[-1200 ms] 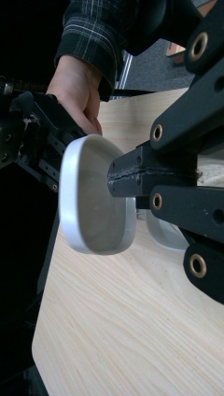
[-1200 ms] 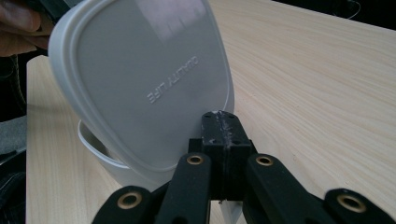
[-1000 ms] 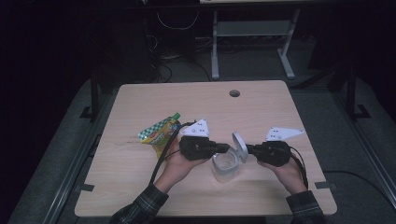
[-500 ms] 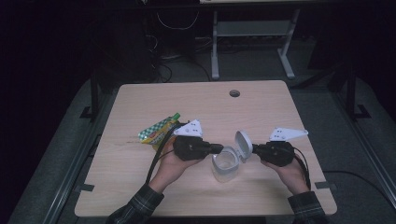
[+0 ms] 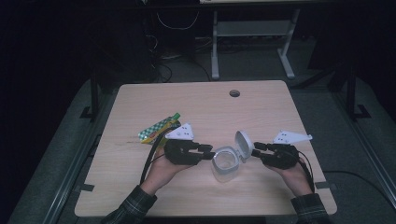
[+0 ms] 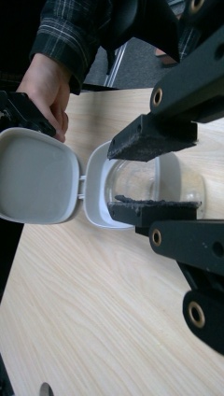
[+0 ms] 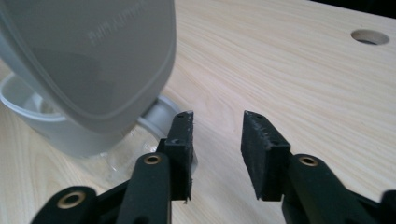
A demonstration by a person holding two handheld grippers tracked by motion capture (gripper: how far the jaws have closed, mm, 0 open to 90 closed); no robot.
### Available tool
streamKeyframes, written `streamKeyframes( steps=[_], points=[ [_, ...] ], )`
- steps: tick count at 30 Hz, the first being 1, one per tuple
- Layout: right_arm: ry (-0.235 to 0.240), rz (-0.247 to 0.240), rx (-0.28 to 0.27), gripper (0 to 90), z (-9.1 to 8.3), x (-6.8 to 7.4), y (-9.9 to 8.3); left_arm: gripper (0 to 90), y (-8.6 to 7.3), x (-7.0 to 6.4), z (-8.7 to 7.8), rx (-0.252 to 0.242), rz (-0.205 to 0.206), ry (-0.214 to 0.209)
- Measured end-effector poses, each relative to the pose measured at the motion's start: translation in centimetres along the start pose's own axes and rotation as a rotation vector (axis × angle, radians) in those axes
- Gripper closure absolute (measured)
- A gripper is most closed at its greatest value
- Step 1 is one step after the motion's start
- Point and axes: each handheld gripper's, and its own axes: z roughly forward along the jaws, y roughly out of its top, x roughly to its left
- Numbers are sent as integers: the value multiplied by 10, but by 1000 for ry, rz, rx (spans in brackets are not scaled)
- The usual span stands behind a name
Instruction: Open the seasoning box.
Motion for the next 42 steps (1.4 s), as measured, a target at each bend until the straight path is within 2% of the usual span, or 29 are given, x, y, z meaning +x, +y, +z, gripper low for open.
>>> streamKeyframes(
  steps=[10, 16, 29, 36, 42],
  points=[
    [-24, 18, -4, 494, -6, -1, -13, 591, -13, -3, -14, 11, -13, 22],
    [-42, 21, 5, 438, -5, 5, -21, 567, -25, -4, -21, 21, -29, 29],
    [-70, 41, 20, 413, -13, 12, -37, 549, -57, -7, -49, 25, -71, 82],
    [-96, 25, 35, 412, -13, 17, -41, 543, -77, -8, -62, 40, -93, 117],
    [-100, 20, 27, 413, -13, 18, -41, 543, -94, -6, -79, 37, -133, 151]
  ],
)
